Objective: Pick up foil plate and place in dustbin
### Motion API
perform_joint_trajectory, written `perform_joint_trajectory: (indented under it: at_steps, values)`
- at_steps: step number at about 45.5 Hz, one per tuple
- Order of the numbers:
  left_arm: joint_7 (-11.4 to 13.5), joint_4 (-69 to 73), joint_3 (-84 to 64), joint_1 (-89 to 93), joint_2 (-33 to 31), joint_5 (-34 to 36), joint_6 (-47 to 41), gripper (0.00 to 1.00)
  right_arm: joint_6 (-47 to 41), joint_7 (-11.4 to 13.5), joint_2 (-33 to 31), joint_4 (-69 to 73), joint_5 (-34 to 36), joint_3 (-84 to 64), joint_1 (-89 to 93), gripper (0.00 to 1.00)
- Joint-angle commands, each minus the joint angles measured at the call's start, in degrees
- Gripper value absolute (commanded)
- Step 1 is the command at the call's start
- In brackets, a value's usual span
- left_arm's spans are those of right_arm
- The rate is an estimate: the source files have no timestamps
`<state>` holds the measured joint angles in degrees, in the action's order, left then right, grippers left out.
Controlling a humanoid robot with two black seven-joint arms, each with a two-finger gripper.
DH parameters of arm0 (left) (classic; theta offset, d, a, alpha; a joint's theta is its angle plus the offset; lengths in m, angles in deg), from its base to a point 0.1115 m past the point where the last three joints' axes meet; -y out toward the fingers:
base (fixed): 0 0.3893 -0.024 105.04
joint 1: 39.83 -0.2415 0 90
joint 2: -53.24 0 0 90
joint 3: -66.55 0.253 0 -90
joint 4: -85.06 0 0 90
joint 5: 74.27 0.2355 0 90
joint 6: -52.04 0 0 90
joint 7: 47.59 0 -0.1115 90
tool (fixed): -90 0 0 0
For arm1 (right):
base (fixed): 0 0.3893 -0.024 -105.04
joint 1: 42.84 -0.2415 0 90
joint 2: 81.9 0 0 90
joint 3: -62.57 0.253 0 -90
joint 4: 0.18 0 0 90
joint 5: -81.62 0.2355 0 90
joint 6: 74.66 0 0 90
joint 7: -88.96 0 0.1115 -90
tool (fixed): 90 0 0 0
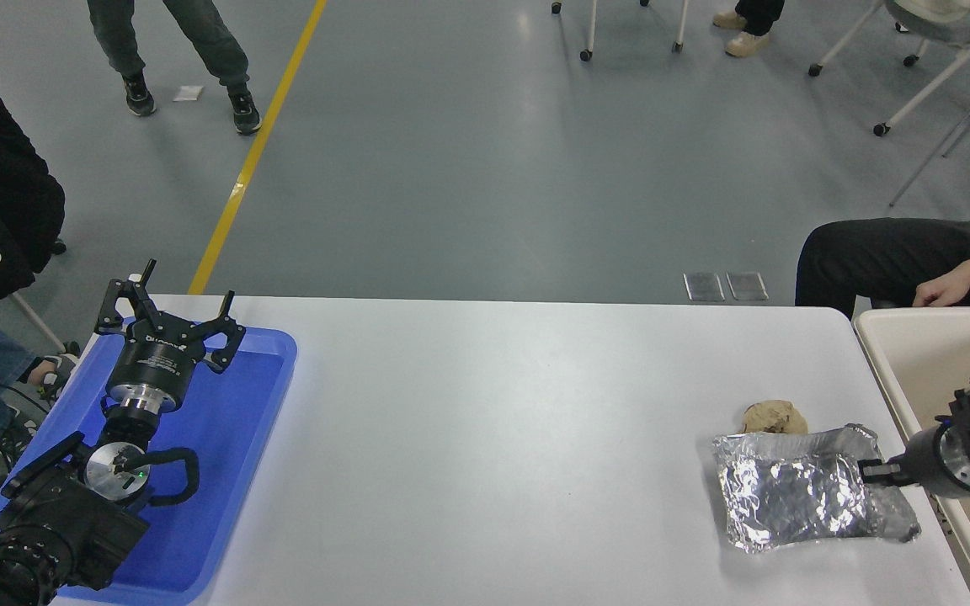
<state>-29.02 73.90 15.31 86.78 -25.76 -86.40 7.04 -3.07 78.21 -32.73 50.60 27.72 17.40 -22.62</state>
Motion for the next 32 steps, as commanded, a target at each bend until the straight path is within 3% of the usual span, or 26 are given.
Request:
perform_joint_trajectory:
  at_steps: [1,14,32]
  values:
    - [-0.03,0.0,0.0,0.04,-0.02,0.0,0.0,1.0,-5.49,-0.06,-7.24,11.52,-2.0,-7.9,-19.23,0.0]
    - [-0.03,0.0,0.0,0.04,-0.02,0.0,0.0,1.0,-15.5,-0.15,-6.37,19.09,-2.0,-24.52,-48.24,0.0]
    - [-0.03,0.0,0.0,0.04,-0.02,0.0,0.0,1.0,-22.37,-0.06,-3.2,19.97,-2.0,-25.75,-59.24,0.0]
